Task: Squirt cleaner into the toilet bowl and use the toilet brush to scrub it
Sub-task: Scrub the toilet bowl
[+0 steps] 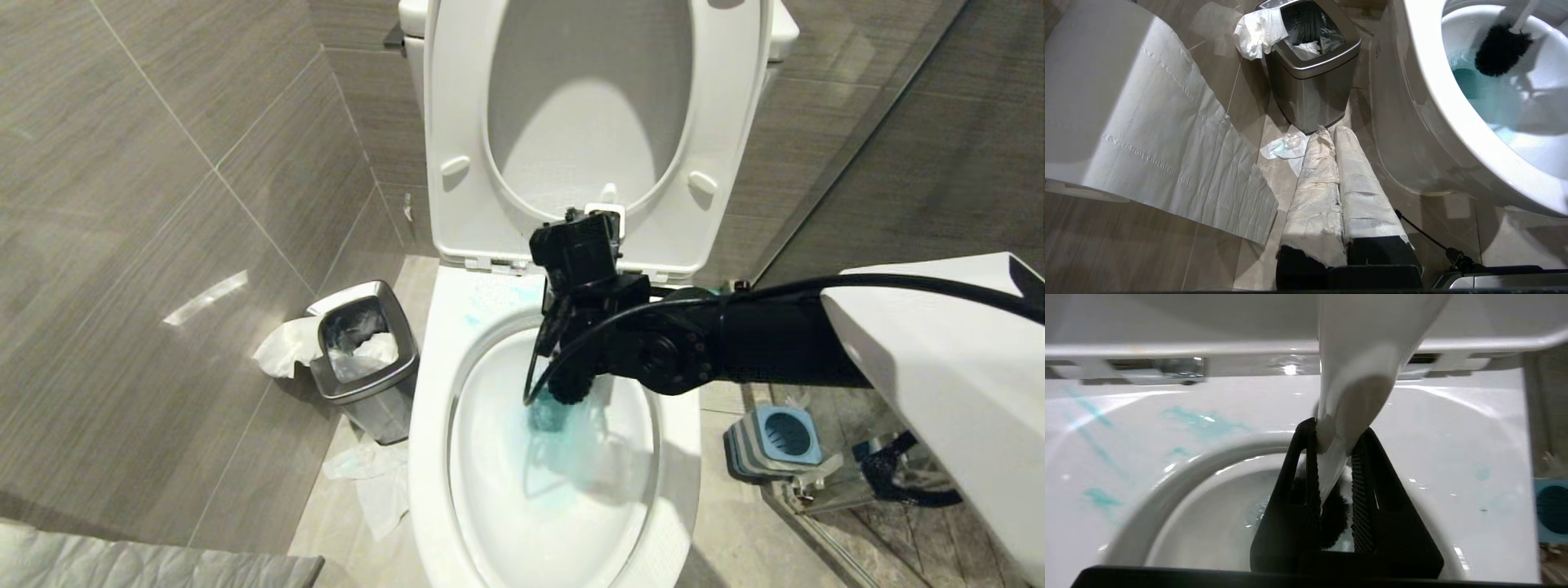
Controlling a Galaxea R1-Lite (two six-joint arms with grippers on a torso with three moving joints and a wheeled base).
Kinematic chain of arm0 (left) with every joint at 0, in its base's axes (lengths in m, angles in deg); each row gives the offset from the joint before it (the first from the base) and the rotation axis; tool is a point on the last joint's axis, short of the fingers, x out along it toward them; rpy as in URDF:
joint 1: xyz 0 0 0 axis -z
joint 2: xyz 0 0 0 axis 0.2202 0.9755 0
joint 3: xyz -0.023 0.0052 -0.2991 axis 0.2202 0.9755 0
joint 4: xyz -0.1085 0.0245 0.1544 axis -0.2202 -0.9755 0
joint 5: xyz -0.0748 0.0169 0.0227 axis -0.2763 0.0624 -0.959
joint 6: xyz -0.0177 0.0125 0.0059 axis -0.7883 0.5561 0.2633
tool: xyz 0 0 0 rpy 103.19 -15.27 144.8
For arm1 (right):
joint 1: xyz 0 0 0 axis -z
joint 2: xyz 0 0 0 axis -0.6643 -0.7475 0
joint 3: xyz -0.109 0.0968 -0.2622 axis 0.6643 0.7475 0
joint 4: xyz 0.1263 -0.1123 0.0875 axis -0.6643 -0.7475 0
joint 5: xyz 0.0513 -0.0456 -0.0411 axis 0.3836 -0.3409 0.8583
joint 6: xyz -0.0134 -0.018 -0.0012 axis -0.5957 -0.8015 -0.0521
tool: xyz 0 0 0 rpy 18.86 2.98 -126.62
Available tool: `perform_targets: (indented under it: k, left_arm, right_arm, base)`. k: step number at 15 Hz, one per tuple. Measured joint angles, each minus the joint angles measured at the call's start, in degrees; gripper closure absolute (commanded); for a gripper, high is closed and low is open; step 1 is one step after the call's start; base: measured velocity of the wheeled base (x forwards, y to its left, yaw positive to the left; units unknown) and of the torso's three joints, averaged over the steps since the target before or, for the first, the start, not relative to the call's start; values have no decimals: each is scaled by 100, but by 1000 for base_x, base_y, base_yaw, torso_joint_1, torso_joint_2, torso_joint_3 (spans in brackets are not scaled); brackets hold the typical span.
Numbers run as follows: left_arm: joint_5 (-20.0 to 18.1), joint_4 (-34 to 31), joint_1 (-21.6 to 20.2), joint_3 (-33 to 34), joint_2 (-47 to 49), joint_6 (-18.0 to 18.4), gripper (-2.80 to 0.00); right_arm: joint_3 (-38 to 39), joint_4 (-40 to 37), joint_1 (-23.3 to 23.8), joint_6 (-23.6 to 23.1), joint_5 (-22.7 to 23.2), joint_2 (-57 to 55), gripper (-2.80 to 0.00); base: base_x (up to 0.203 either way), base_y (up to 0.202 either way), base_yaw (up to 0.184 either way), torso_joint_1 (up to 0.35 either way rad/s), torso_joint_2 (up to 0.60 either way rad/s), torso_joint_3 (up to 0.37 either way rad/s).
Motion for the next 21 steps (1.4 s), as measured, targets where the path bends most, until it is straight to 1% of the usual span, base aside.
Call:
perform_targets:
  k: [2,4,5,7,9,11,13,16,17,21]
  left_arm:
    - [2,0,2,0,0,-1,0]
    - [-1,-2,2,0,0,-1,0]
    - [2,-2,2,0,0,-3,0]
    - [2,-2,2,0,0,-1,0]
    - [-1,-2,2,0,0,-1,0]
    - [2,-2,3,0,0,-1,0]
    - [-1,-2,2,0,0,-1,0]
    - [-1,0,2,0,0,-1,0]
    - [0,0,2,0,0,-1,0]
    - [-1,0,2,0,0,2,0]
  right_arm:
    - [660,7,72,-91,181,320,0]
    - [1581,26,52,-98,365,758,0]
    - [2095,72,-45,-50,432,1001,0]
    - [3003,293,-437,140,536,1398,0]
    - [3518,672,-916,321,578,1559,0]
    - [3530,1012,-1229,377,586,1460,0]
    - [3149,1102,-1351,377,580,1246,0]
    - [2264,1085,-1380,278,541,855,0]
    - [2028,1080,-1364,144,503,748,0]
    - [1815,1074,-1169,-334,419,652,0]
  base:
    - [0,0,0,0,0,0]
    - [0,0,0,0,0,0]
    - [0,0,0,0,0,0]
    - [0,0,0,0,0,0]
    - [0,0,0,0,0,0]
    - [0,0,0,0,0,0]
    - [0,0,0,0,0,0]
    - [0,0,0,0,0,0]
    - [0,0,0,0,0,0]
    - [0,0,0,0,0,0]
